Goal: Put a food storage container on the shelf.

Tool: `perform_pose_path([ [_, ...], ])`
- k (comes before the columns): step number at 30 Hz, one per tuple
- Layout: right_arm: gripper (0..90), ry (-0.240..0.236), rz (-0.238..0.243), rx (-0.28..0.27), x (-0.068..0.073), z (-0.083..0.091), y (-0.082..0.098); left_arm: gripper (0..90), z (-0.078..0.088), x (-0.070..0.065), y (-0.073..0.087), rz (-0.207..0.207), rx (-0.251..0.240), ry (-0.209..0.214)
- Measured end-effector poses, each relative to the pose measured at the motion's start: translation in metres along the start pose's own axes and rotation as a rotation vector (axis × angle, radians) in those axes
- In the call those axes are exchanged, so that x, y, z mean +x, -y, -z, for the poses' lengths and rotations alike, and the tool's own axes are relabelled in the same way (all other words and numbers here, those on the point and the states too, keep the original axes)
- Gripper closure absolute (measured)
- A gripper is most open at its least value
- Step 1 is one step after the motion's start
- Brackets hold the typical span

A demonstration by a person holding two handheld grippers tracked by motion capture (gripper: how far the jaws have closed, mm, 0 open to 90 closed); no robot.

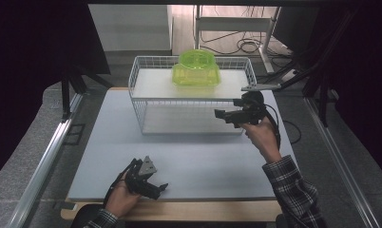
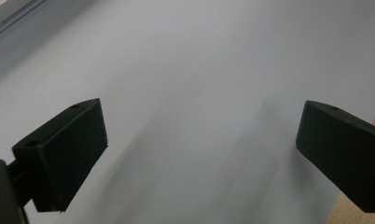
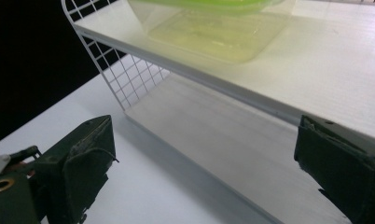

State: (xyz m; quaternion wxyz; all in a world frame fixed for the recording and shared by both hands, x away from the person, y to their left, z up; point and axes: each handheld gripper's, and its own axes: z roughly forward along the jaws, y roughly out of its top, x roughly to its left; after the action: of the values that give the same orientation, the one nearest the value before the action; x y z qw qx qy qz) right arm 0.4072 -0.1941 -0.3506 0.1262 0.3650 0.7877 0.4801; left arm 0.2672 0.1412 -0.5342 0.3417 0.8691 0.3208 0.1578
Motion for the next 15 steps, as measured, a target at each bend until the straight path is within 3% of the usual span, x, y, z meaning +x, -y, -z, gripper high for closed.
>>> perform_pose_path([
  [3, 5.6, 0.012, 0.026, 0.011, 0.002, -0.003, 0.008, 2.0, 0.0, 0.0, 0.0, -0.001, 0.003, -0.001],
  [15, 5.0, 0.022, 0.052, 0.043, 0.005, -0.011, 0.029, 2.0, 0.0, 0.0, 0.0, 0.001, 0.005, 0.0],
])
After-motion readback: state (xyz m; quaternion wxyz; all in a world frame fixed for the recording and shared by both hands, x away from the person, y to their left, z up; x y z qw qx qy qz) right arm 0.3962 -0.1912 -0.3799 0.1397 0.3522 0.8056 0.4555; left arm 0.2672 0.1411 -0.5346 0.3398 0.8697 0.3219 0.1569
